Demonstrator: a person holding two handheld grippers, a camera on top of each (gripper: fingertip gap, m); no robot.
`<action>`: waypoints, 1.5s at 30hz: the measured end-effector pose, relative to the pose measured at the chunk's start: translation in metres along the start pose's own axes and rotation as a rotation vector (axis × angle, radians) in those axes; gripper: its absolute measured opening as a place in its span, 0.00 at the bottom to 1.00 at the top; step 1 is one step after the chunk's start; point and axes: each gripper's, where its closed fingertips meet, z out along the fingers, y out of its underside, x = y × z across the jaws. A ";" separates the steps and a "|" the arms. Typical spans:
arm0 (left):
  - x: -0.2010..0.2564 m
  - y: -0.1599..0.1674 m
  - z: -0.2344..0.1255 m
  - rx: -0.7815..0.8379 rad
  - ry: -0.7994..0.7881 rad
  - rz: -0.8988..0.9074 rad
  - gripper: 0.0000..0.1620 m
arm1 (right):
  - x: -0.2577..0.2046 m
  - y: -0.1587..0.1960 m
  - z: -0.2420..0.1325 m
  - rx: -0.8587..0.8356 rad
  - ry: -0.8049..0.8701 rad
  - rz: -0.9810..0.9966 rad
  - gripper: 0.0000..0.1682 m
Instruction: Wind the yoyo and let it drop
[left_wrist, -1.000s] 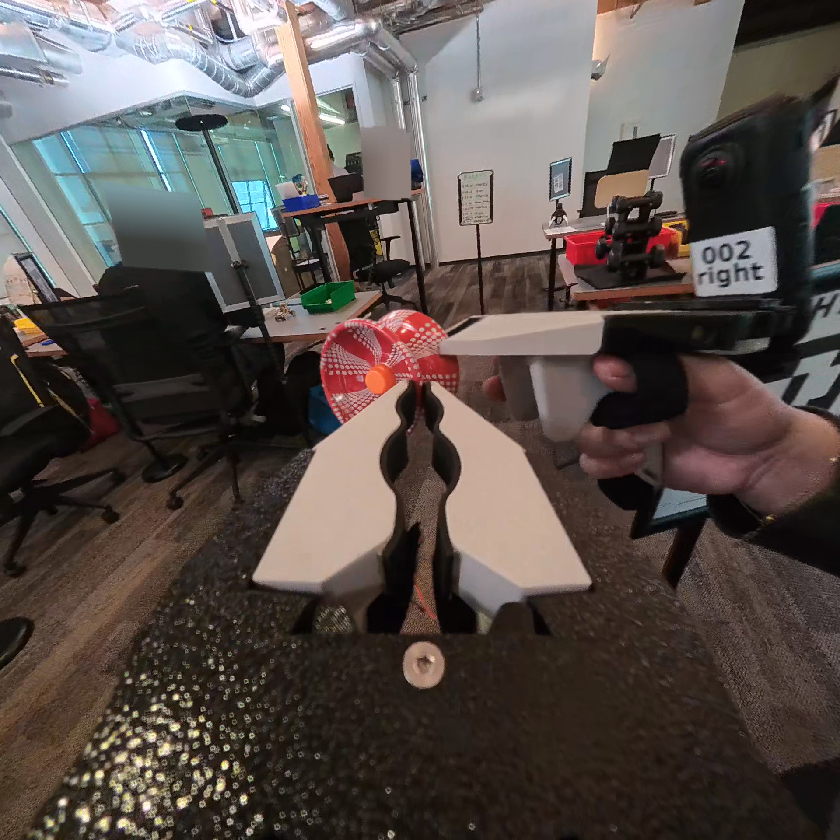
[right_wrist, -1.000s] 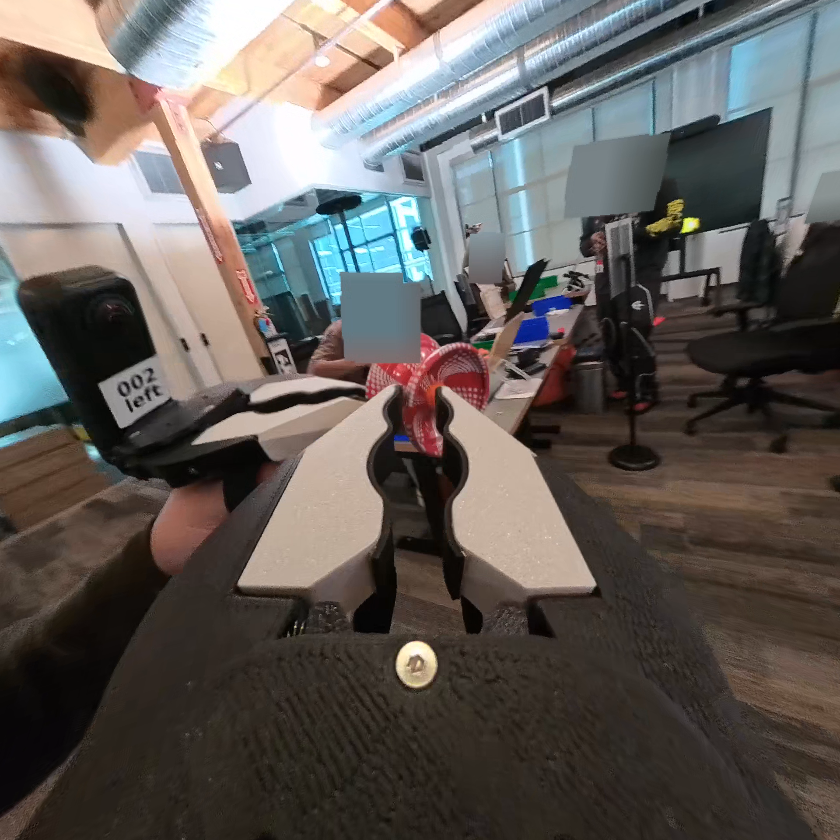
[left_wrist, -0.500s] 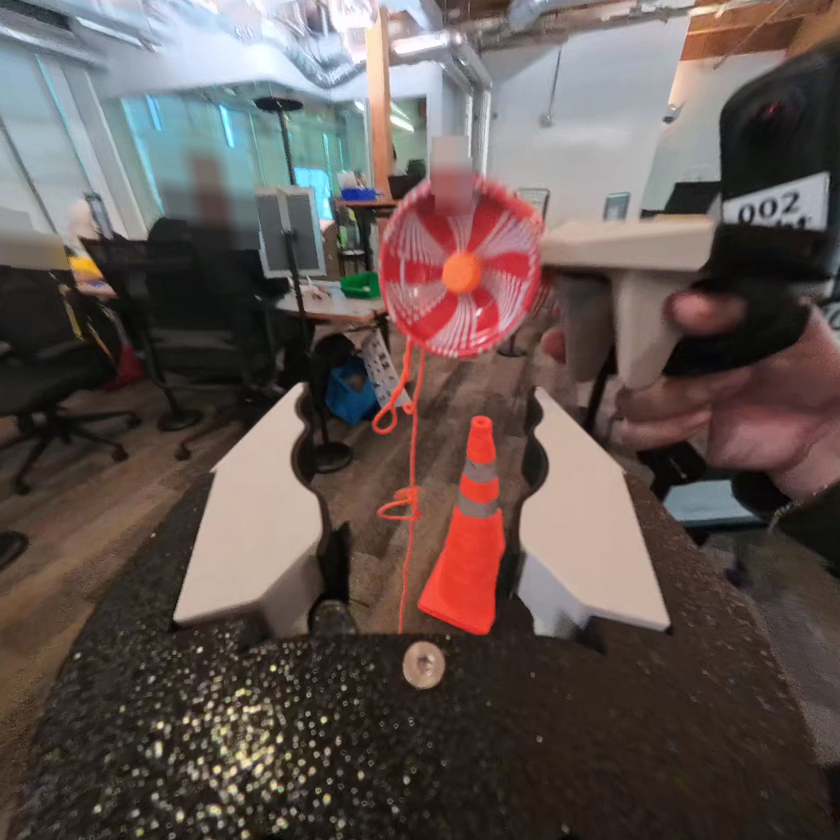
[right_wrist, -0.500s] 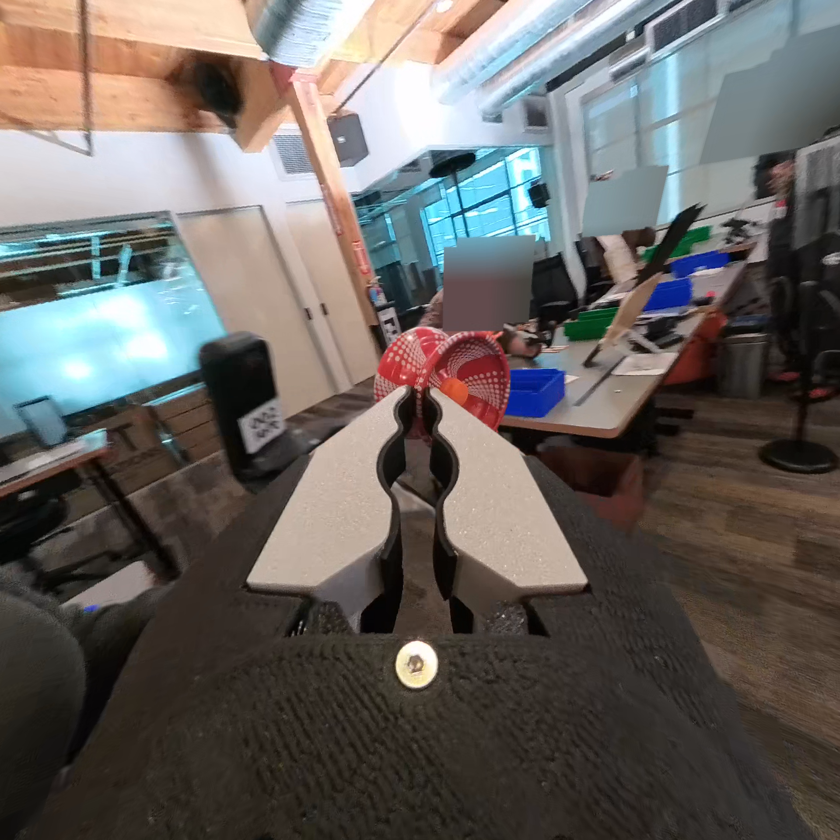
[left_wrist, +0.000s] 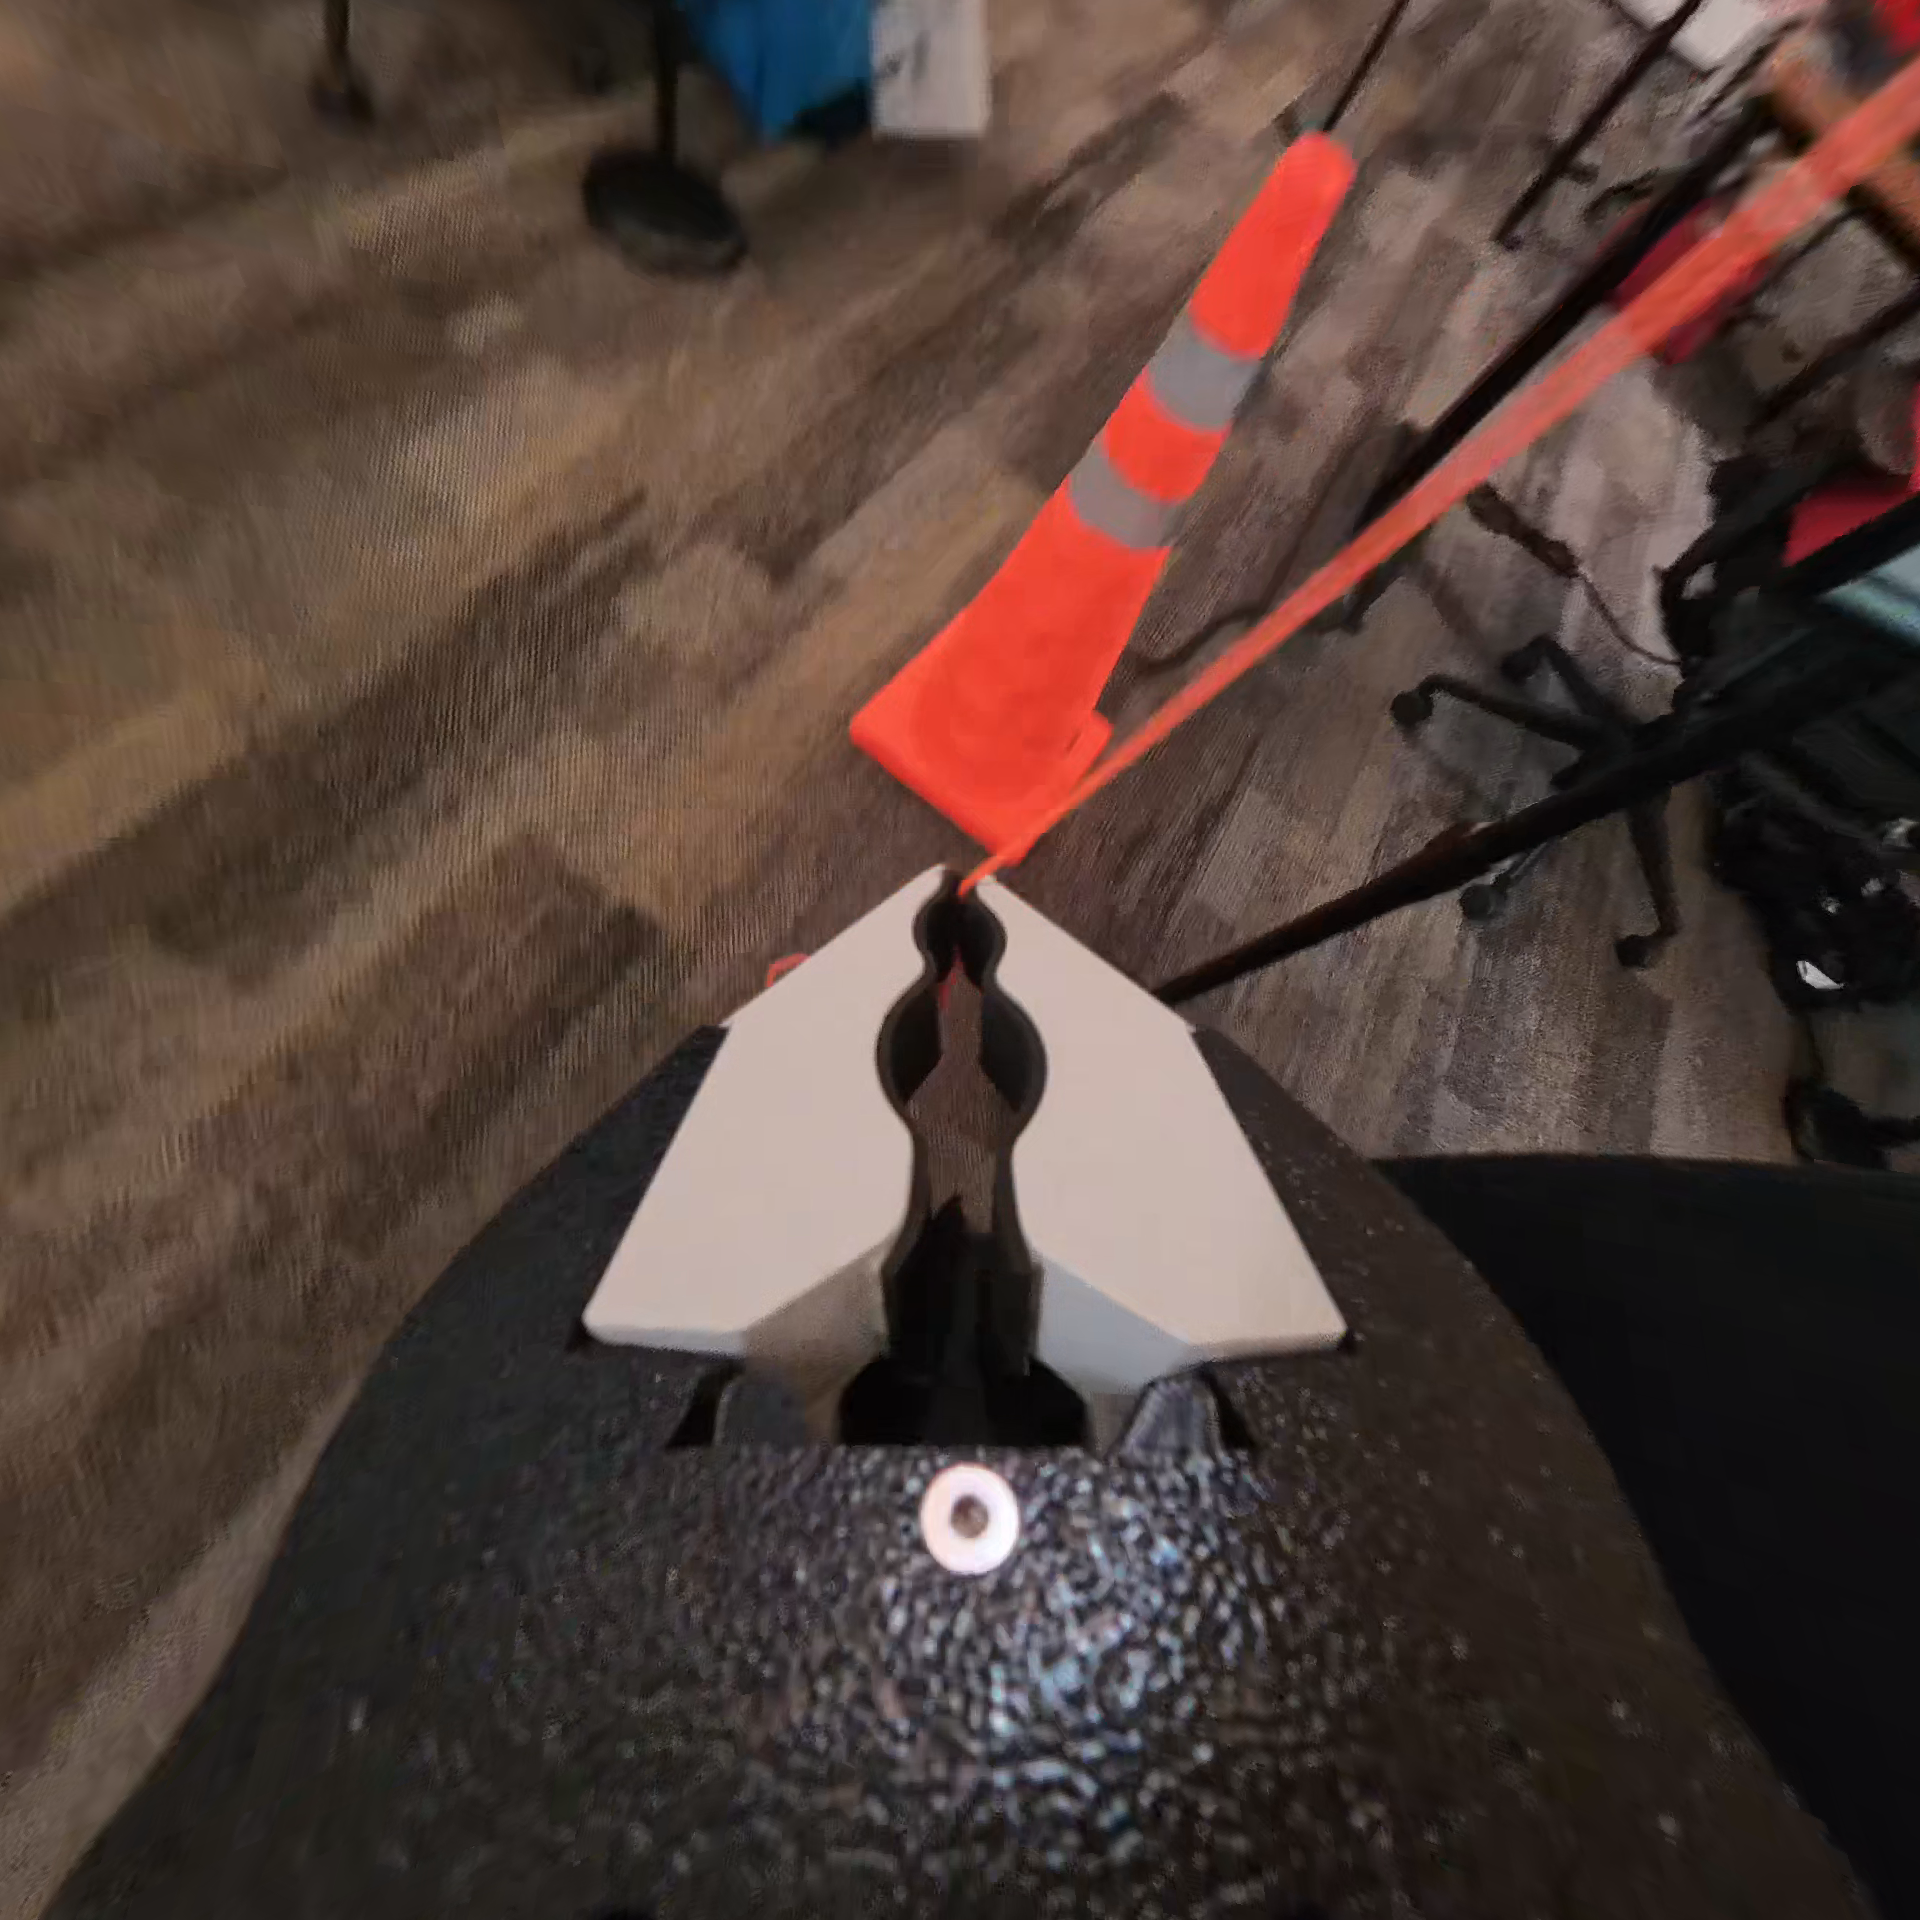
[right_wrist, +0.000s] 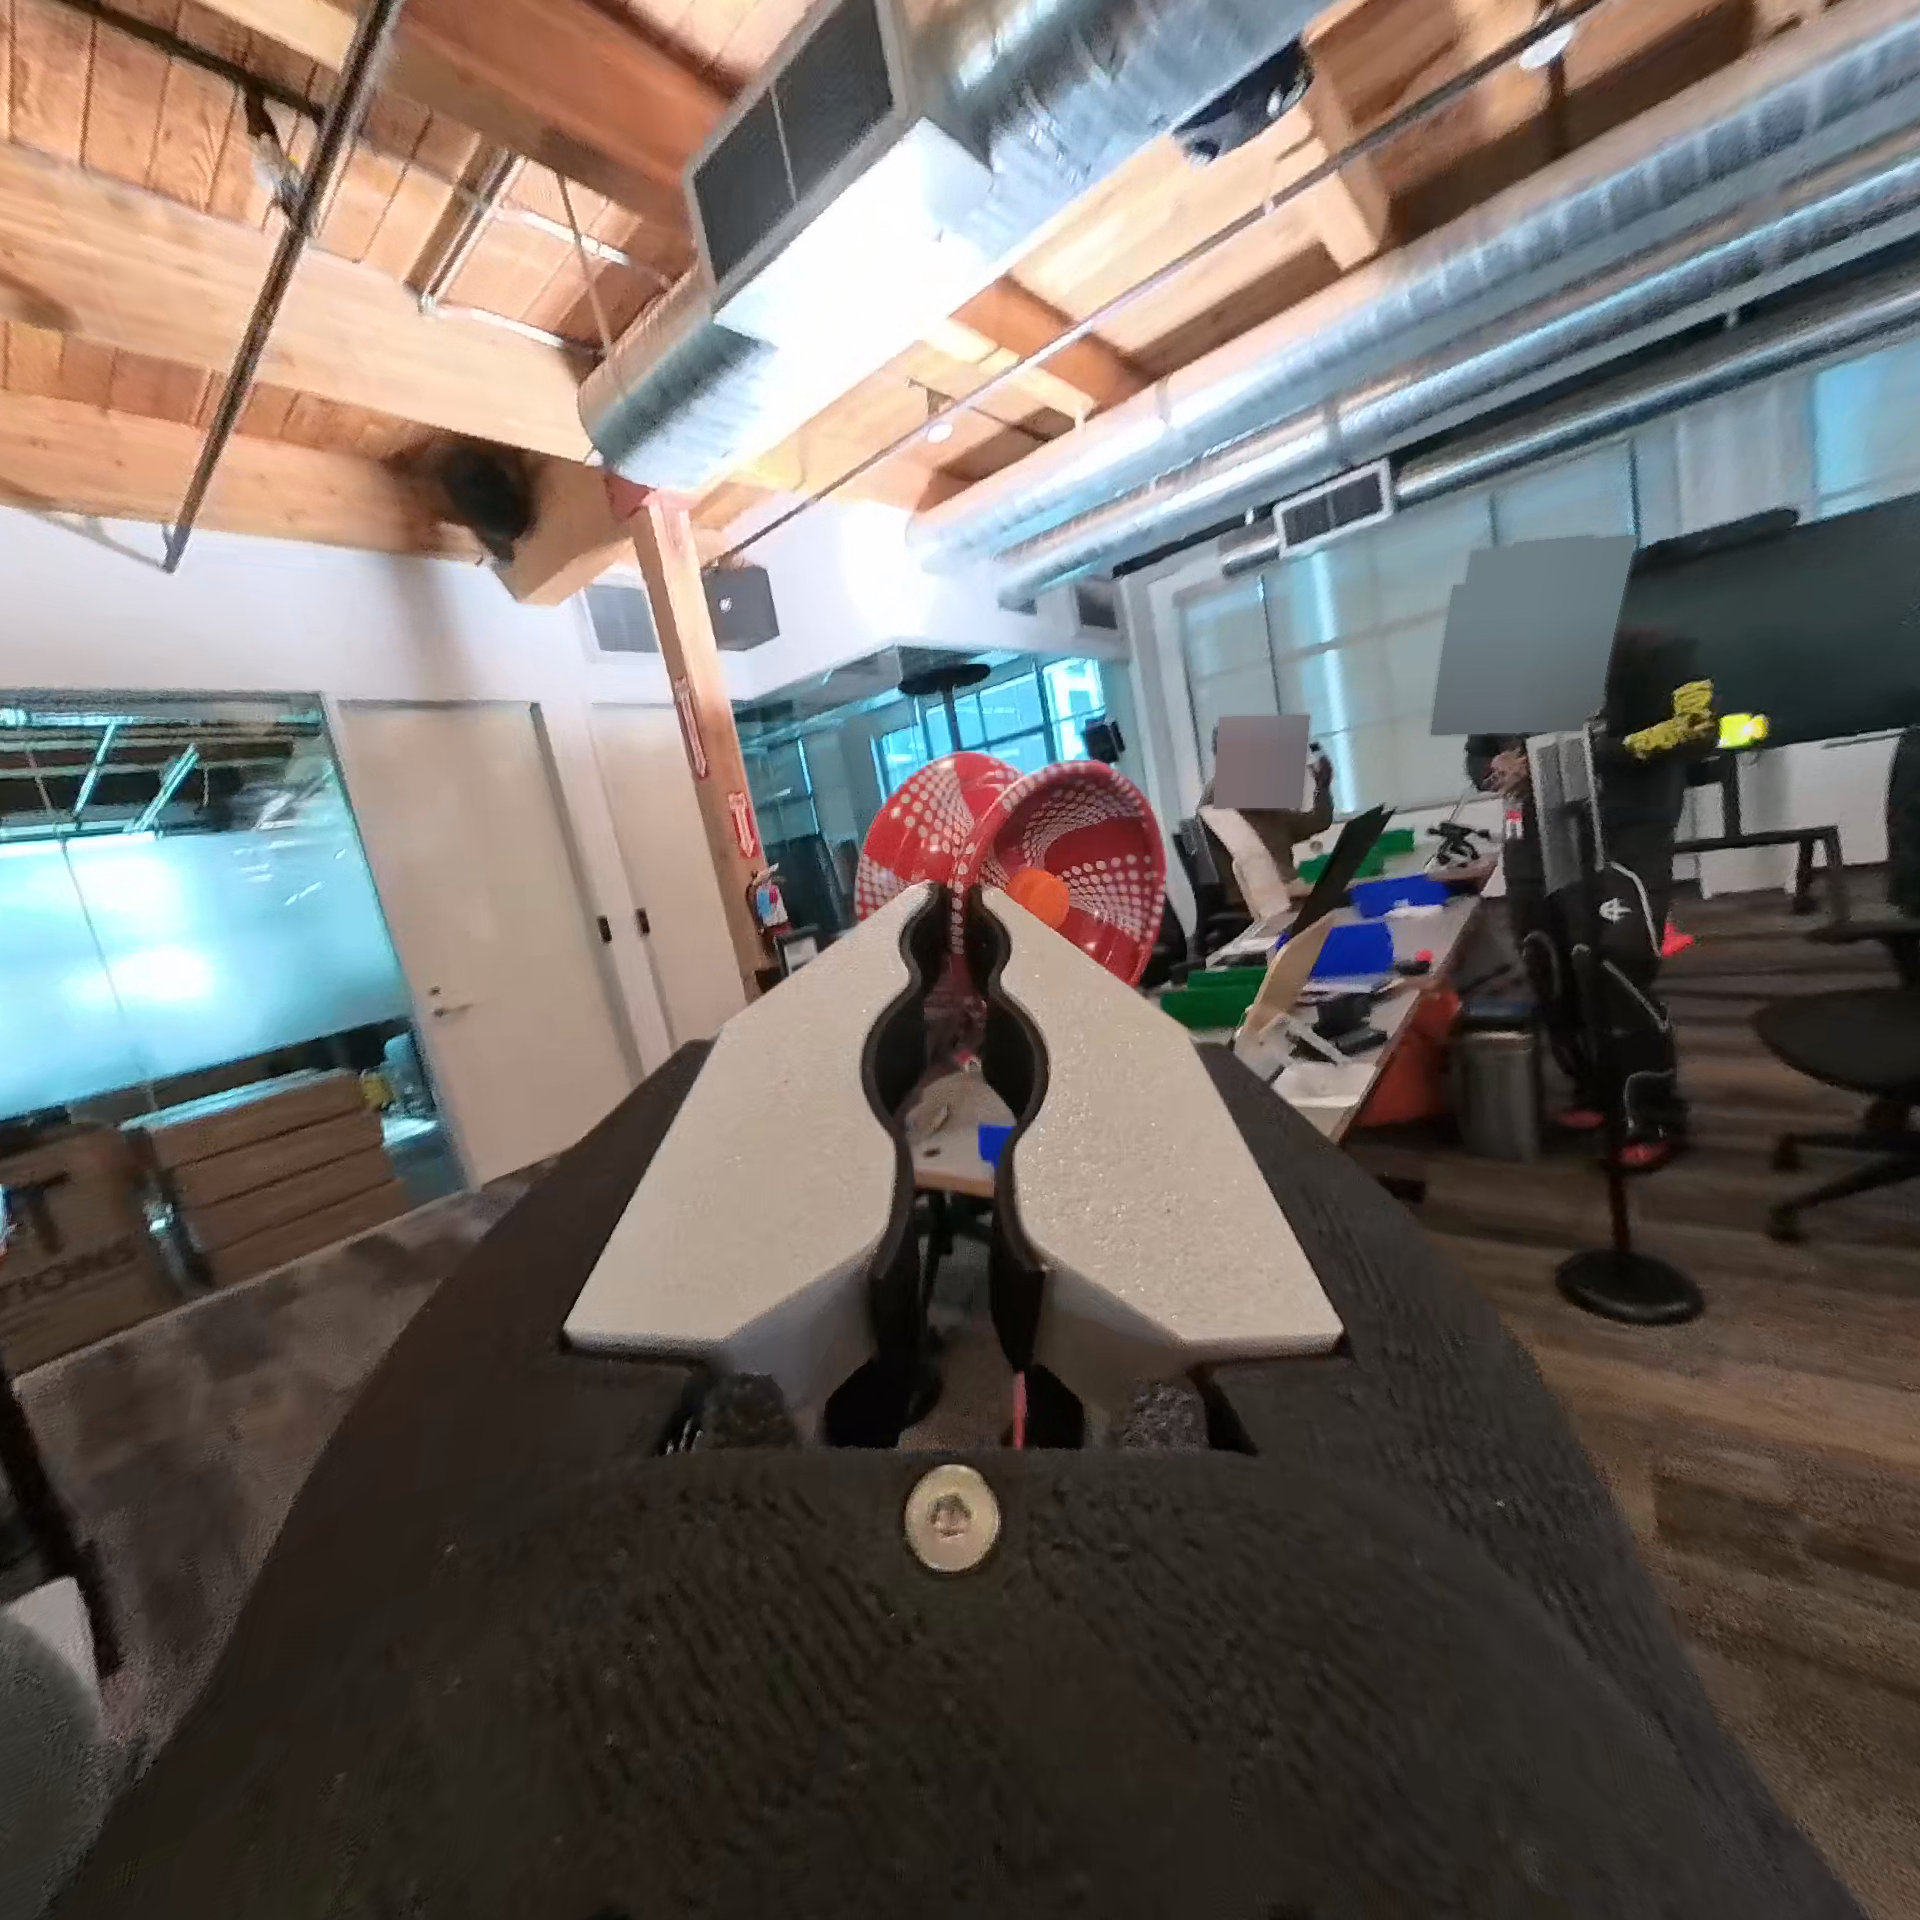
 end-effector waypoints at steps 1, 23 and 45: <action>-0.014 0.022 0.000 -0.052 -0.024 -0.057 0.00 | -0.002 -0.006 -0.005 0.019 0.008 0.002 0.00; -0.167 0.157 -0.071 -0.115 -0.264 -1.014 0.49 | 0.006 0.017 -0.013 -0.103 0.191 -0.163 0.01; 0.232 -0.231 -0.115 0.437 0.805 0.114 0.00 | -0.016 0.066 0.004 -0.220 0.061 -0.017 0.01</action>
